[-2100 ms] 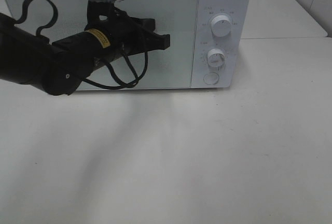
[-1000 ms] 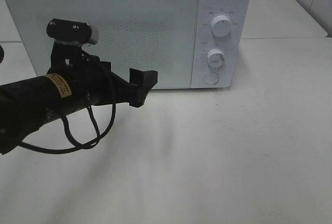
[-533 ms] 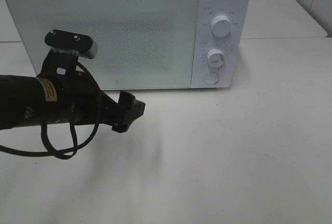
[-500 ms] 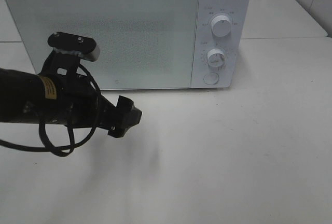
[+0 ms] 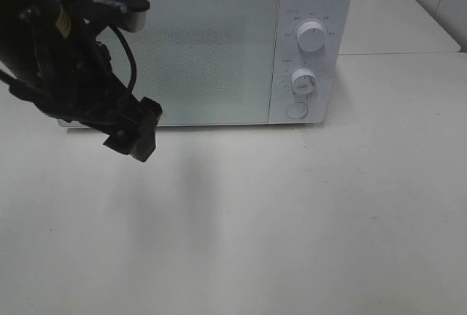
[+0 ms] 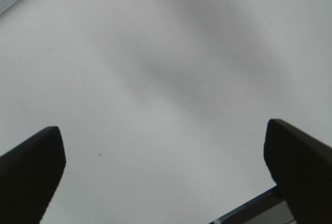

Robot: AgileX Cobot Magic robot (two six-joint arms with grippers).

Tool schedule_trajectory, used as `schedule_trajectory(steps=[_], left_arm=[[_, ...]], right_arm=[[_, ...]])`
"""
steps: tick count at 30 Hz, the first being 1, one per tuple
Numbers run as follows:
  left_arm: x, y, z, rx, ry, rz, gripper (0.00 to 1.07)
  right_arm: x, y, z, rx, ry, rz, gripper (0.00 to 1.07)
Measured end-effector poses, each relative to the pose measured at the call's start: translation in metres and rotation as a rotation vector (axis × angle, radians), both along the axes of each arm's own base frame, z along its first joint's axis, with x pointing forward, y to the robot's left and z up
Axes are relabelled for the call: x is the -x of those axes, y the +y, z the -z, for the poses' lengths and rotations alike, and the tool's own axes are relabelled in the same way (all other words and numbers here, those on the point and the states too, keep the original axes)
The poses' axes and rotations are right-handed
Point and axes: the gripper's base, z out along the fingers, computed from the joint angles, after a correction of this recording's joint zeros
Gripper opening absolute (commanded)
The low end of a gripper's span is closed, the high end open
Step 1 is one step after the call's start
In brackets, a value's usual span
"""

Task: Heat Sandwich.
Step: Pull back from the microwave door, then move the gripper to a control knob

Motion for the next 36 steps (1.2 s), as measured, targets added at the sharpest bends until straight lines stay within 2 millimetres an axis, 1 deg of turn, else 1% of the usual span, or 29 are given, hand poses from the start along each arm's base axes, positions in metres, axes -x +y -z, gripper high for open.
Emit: schedule_trajectory(steps=[3, 10, 11, 13, 14, 15, 16, 18, 19, 20, 23, 24, 25, 27, 28, 29, 31, 32, 33, 34, 36], left_arm=[[0.002, 0.002, -0.005, -0.020, 0.032, -0.020, 1.00], [0.007, 0.007, -0.004, -0.047, 0.120, -0.061, 1.00], [0.007, 0.011, -0.003, -0.033, 0.161, -0.096, 1.00], [0.002, 0.022, -0.005, -0.014, 0.190, -0.152, 1.00], [-0.005, 0.037, -0.008, 0.008, 0.196, -0.211, 1.00], [-0.005, 0.037, -0.008, 0.008, 0.196, -0.211, 1.00], [-0.007, 0.043, -0.010, 0.015, 0.201, -0.229, 1.00], [-0.011, 0.059, -0.017, 0.042, 0.200, -0.283, 1.00], [-0.013, 0.073, -0.024, 0.065, 0.197, -0.324, 1.00], [-0.013, 0.073, -0.024, 0.065, 0.197, -0.324, 1.00], [-0.012, 0.094, -0.034, 0.085, 0.197, -0.385, 1.00], [-0.010, 0.107, -0.040, 0.102, 0.183, -0.425, 1.00], [-0.010, 0.107, -0.040, 0.102, 0.183, -0.425, 1.00], [-0.006, 0.118, -0.042, 0.108, 0.174, -0.456, 1.00], [0.001, 0.130, -0.042, 0.111, 0.173, -0.493, 1.00], [0.001, 0.130, -0.042, 0.111, 0.173, -0.493, 1.00], [0.009, 0.140, -0.038, 0.108, 0.180, -0.521, 1.00], [0.014, 0.145, -0.036, 0.106, 0.185, -0.537, 1.00], [0.025, 0.153, -0.031, 0.102, 0.195, -0.559, 1.00], [0.025, 0.153, -0.031, 0.102, 0.195, -0.559, 1.00], [0.038, 0.160, -0.026, 0.100, 0.203, -0.577, 1.00]], right_arm=[[0.000, 0.000, 0.000, 0.000, 0.000, 0.000, 0.74], [0.000, 0.000, 0.000, 0.000, 0.000, 0.000, 0.74], [0.000, 0.000, 0.000, 0.000, 0.000, 0.000, 0.74], [0.000, 0.000, 0.000, 0.000, 0.000, 0.000, 0.74], [0.000, 0.000, 0.000, 0.000, 0.000, 0.000, 0.74], [0.000, 0.000, 0.000, 0.000, 0.000, 0.000, 0.74], [0.000, 0.000, 0.000, 0.000, 0.000, 0.000, 0.74], [0.000, 0.000, 0.000, 0.000, 0.000, 0.000, 0.74], [0.000, 0.000, 0.000, 0.000, 0.000, 0.000, 0.74], [0.000, 0.000, 0.000, 0.000, 0.000, 0.000, 0.74], [0.000, 0.000, 0.000, 0.000, 0.000, 0.000, 0.74], [0.000, 0.000, 0.000, 0.000, 0.000, 0.000, 0.74], [0.000, 0.000, 0.000, 0.000, 0.000, 0.000, 0.74], [0.000, 0.000, 0.000, 0.000, 0.000, 0.000, 0.74], [0.000, 0.000, 0.000, 0.000, 0.000, 0.000, 0.74], [0.000, 0.000, 0.000, 0.000, 0.000, 0.000, 0.74], [0.000, 0.000, 0.000, 0.000, 0.000, 0.000, 0.74], [0.000, 0.000, 0.000, 0.000, 0.000, 0.000, 0.74], [0.000, 0.000, 0.000, 0.000, 0.000, 0.000, 0.74], [0.000, 0.000, 0.000, 0.000, 0.000, 0.000, 0.74], [0.000, 0.000, 0.000, 0.000, 0.000, 0.000, 0.74]])
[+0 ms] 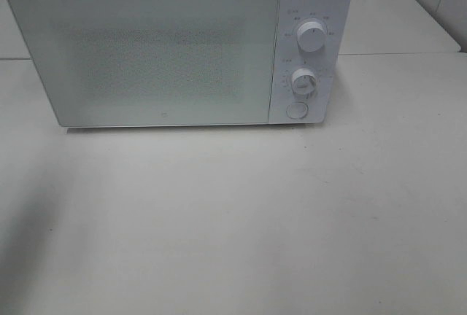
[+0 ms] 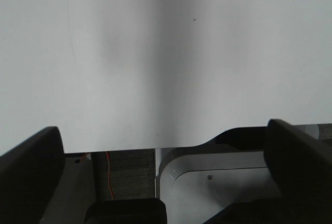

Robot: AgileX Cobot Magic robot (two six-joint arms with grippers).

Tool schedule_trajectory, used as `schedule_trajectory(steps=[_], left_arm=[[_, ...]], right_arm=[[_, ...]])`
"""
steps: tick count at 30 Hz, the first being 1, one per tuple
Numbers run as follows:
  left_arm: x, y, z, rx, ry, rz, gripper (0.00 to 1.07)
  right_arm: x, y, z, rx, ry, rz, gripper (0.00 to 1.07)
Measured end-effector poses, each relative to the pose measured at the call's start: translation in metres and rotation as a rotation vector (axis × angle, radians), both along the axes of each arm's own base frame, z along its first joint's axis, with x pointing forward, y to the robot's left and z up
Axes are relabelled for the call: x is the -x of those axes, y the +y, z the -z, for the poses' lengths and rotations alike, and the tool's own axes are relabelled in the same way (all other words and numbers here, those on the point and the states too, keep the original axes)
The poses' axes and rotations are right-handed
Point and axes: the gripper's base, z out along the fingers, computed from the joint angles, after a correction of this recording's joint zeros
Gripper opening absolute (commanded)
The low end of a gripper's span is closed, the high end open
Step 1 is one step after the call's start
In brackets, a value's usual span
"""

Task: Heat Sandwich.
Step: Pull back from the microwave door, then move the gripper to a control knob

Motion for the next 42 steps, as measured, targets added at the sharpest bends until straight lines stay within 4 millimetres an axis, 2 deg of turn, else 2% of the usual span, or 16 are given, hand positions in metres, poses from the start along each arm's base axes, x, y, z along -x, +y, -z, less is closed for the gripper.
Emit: schedule_trajectory(steps=[1, 3, 5, 7, 10, 21, 36, 42], left_arm=[[0.013, 0.005, 0.004, -0.004, -0.001, -0.012, 1.00], [0.019, 0.007, 0.005, -0.009, -0.001, -0.009, 1.00], [0.036, 0.011, 0.010, -0.033, -0.010, 0.034, 1.00], [0.042, 0.012, 0.012, -0.038, -0.012, 0.045, 1.00], [0.063, 0.015, 0.017, -0.041, -0.036, 0.066, 1.00], [0.105, 0.020, 0.031, -0.032, -0.185, 0.065, 1.00], [0.137, 0.024, 0.015, -0.026, -0.425, 0.059, 1.00], [0.159, 0.027, 0.005, -0.007, -0.577, 0.050, 1.00]], right_arm=[[0.000, 0.000, 0.000, 0.000, 0.000, 0.000, 0.74], [0.000, 0.000, 0.000, 0.000, 0.000, 0.000, 0.74], [0.000, 0.000, 0.000, 0.000, 0.000, 0.000, 0.74], [0.000, 0.000, 0.000, 0.000, 0.000, 0.000, 0.74], [0.000, 0.000, 0.000, 0.000, 0.000, 0.000, 0.74], [0.000, 0.000, 0.000, 0.000, 0.000, 0.000, 0.74], [0.000, 0.000, 0.000, 0.000, 0.000, 0.000, 0.74], [0.000, 0.000, 0.000, 0.000, 0.000, 0.000, 0.74]])
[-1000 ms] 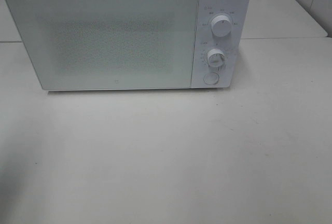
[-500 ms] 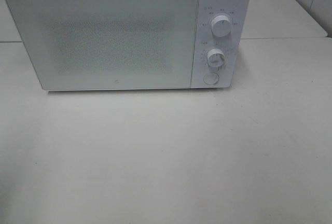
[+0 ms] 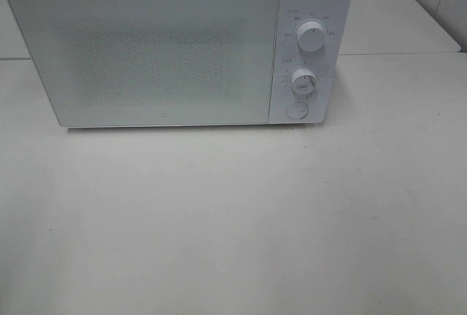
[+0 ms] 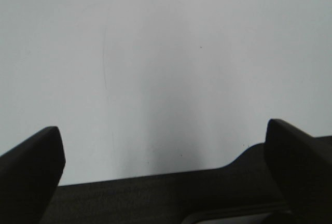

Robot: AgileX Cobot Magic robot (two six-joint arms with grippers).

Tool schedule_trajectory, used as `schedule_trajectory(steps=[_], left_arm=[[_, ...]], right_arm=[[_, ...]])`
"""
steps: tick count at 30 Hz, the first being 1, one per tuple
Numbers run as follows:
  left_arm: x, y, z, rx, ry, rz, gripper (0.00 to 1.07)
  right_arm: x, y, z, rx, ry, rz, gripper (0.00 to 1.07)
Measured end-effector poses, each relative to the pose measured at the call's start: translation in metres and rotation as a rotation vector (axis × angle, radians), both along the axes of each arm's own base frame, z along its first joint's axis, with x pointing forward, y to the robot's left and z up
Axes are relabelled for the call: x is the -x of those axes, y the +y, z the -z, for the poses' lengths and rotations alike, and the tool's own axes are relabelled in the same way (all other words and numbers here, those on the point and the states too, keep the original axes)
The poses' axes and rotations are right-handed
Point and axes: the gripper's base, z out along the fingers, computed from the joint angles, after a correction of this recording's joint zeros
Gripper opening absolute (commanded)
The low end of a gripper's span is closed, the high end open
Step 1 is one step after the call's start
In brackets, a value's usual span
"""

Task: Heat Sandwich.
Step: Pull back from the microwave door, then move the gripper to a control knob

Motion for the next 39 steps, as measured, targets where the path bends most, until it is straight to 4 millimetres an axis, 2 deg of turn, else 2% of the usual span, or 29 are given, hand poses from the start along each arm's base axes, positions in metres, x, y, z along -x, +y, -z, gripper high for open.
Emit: schedule_trajectory(steps=[3, 8, 10, 13, 39], left_arm=[[0.018, 0.003, -0.005, 0.015, -0.121, -0.049, 1.00], [0.034, 0.005, -0.007, 0.018, -0.223, -0.099, 1.00], [0.048, 0.005, -0.008, 0.020, -0.314, -0.118, 1.00], [0.058, 0.005, -0.008, 0.024, -0.375, -0.117, 1.00], [0.058, 0.004, -0.007, 0.030, -0.375, -0.114, 1.00]], right_arm=[[0.000, 0.000, 0.000, 0.000, 0.000, 0.000, 0.74], [0.000, 0.000, 0.000, 0.000, 0.000, 0.000, 0.74], [0.000, 0.000, 0.000, 0.000, 0.000, 0.000, 0.74], [0.000, 0.000, 0.000, 0.000, 0.000, 0.000, 0.74], [0.000, 0.000, 0.000, 0.000, 0.000, 0.000, 0.74]])
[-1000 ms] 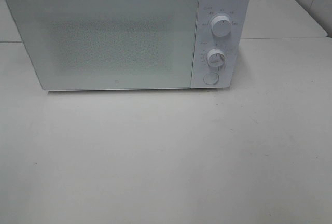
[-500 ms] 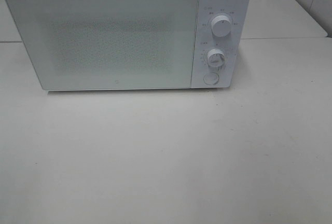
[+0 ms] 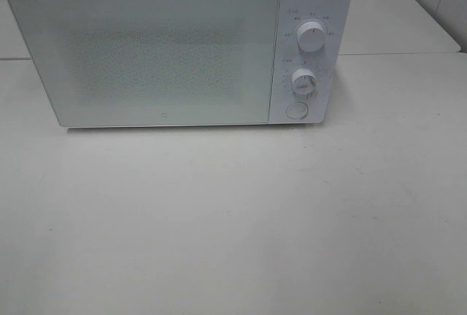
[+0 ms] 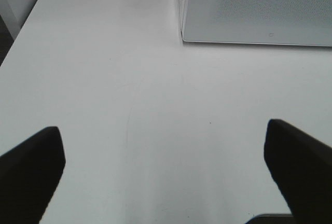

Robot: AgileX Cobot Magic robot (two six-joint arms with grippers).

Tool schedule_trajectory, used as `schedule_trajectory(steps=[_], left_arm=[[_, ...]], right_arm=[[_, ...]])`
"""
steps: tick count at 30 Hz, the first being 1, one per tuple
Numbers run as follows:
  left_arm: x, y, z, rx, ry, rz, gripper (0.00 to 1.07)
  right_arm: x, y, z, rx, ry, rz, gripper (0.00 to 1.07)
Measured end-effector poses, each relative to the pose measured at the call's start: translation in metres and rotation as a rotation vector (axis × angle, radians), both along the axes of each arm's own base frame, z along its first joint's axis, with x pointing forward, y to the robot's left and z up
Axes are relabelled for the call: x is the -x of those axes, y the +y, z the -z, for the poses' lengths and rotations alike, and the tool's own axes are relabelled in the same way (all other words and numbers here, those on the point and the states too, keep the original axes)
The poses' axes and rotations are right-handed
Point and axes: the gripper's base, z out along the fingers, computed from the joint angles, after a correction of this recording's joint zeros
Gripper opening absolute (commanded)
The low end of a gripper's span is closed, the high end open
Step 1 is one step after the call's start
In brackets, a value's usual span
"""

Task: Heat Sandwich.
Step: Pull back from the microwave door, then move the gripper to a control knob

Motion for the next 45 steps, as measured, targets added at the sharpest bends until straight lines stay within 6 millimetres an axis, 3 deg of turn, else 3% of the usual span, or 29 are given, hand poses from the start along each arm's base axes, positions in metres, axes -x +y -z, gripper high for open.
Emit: schedule_trajectory(steps=[40, 45], left_arm=[[0.0000, 0.0000, 0.0000, 0.000, 0.000, 0.000, 1.00], [0.0000, 0.0000, 0.0000, 0.000, 0.000, 0.000, 1.00]], right_arm=[[0.0000, 0.0002, -0.0001, -0.003, -0.001, -0.002, 0.74], [0.0015, 0.0032, -0.0085, -0.036, -0.052, -0.024, 0.74]])
